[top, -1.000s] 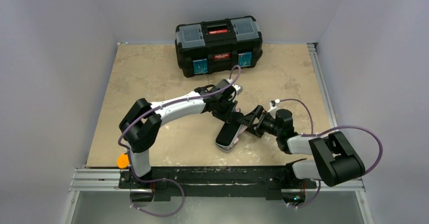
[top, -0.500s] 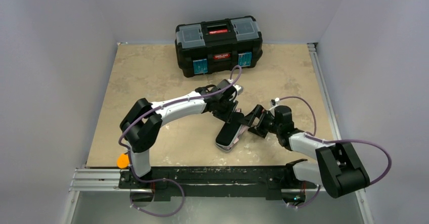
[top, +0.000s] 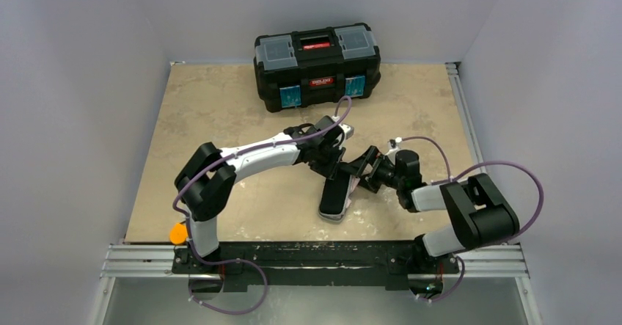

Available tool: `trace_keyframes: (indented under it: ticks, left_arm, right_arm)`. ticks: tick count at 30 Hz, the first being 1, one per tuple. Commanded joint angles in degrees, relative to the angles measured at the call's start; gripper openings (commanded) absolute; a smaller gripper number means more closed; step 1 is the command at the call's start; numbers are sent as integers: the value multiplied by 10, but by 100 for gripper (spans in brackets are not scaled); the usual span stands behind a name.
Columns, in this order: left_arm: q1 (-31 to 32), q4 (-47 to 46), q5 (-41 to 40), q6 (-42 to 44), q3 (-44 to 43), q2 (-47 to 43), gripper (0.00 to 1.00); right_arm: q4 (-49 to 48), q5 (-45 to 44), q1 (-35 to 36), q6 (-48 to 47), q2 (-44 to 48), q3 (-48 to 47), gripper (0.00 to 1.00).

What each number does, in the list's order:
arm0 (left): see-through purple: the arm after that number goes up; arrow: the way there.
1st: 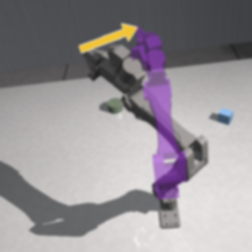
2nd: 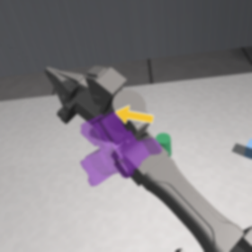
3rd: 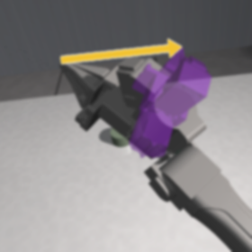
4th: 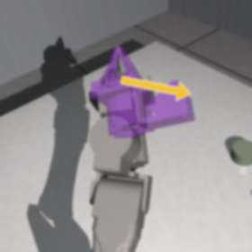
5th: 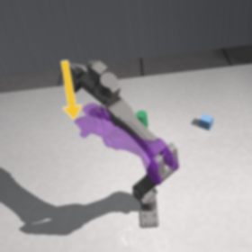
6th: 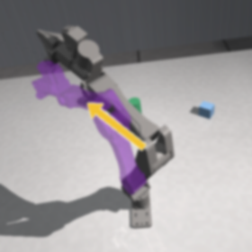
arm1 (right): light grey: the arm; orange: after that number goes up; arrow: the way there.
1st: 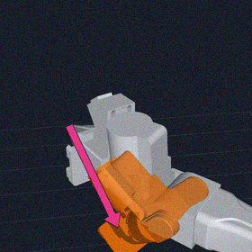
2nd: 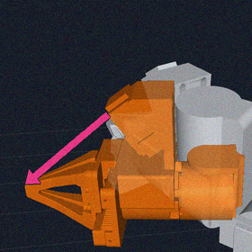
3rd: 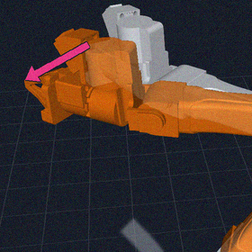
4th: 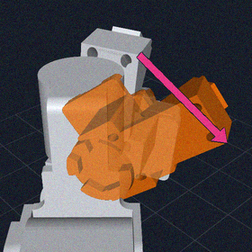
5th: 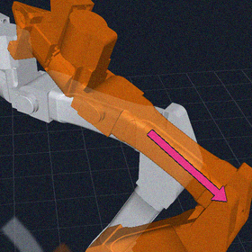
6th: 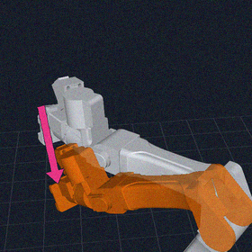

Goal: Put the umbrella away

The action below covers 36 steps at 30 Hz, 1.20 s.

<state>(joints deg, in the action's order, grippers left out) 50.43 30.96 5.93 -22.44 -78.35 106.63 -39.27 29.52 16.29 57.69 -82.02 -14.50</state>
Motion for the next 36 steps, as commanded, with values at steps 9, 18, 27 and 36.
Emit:
trace_keyframes:
  ticks: [9,18,27,36]
  left_arm:
    - [9,-33,0,17,-3,22,28]
    - [9,-37,-16,13,-6,39,28]
    - [1,57,-65,-115,-11,-38,91]
    - [-35,-10,-27,-232,133,-83,100]
  right_arm:
    - [-144,34,39,22,-177,33,59]
    - [-157,43,66,11,-180,40,26]
    - [-168,43,66,9,-186,37,13]
    - [-192,53,66,24,-180,35,0]
